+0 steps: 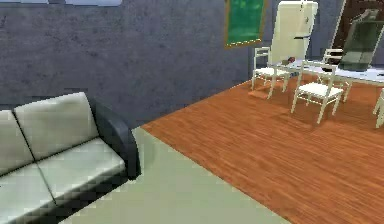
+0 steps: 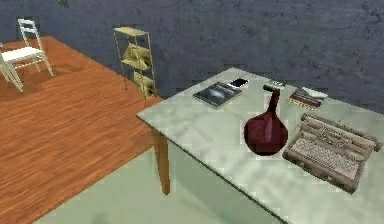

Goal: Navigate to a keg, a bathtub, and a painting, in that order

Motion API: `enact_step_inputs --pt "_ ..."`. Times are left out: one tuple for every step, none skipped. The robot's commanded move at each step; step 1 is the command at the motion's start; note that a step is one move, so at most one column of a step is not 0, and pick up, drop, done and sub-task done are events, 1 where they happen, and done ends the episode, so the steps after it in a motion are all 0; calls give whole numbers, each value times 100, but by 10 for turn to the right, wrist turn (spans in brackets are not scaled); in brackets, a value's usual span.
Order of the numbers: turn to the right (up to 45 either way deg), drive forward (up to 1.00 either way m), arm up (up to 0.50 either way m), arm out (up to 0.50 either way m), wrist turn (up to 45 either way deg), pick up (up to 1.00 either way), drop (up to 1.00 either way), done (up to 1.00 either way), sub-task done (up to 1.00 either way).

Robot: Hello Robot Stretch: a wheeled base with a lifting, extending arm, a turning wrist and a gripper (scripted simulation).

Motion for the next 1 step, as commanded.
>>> enact_step_inputs --pt "420 0 0 0 0 0 0 0 0"
